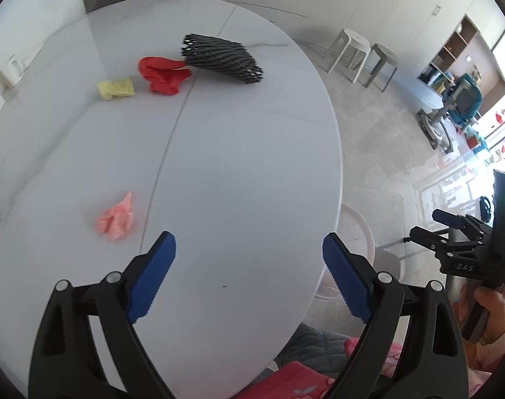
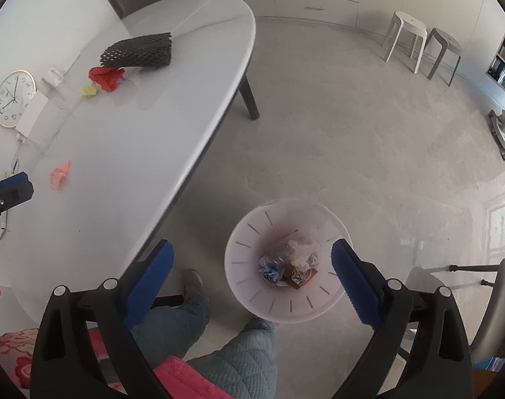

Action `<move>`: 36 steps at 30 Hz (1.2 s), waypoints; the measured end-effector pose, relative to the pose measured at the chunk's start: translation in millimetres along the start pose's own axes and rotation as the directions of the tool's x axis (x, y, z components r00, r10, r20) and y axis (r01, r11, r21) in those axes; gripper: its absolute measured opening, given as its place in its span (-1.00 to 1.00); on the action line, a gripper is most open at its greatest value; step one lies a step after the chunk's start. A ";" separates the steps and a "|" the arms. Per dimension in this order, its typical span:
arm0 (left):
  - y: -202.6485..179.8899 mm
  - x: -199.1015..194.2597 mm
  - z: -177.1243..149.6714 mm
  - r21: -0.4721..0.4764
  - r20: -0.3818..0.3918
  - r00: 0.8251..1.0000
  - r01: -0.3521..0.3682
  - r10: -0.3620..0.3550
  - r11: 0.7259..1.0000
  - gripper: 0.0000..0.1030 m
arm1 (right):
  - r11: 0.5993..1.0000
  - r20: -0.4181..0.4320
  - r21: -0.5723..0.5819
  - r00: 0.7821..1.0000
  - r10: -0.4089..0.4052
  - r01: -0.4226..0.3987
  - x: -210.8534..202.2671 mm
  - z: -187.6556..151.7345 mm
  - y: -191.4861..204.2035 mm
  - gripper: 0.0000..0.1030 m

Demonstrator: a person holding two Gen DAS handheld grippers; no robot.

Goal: Collect trash
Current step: 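Move both open tools back over the table toward the pink tissue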

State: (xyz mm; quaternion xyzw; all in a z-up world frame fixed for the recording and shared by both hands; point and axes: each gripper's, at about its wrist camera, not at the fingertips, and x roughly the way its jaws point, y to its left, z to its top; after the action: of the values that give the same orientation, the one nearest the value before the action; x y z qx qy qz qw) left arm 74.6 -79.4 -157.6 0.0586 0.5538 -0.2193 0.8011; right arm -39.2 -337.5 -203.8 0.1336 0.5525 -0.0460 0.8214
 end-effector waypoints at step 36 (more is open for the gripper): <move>110.5 -3.6 -7.2 -0.125 -0.010 0.994 -0.113 0.112 0.986 0.85 | 0.975 0.045 -0.204 0.994 0.098 -0.087 2.9 64.6 146.8 0.95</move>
State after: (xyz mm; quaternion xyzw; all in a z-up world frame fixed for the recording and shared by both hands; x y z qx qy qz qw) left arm 113.4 23.1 -173.5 0.0399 0.5636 -0.1385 0.8134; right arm 52.6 -213.8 -158.8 0.0741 0.5249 0.0451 0.8468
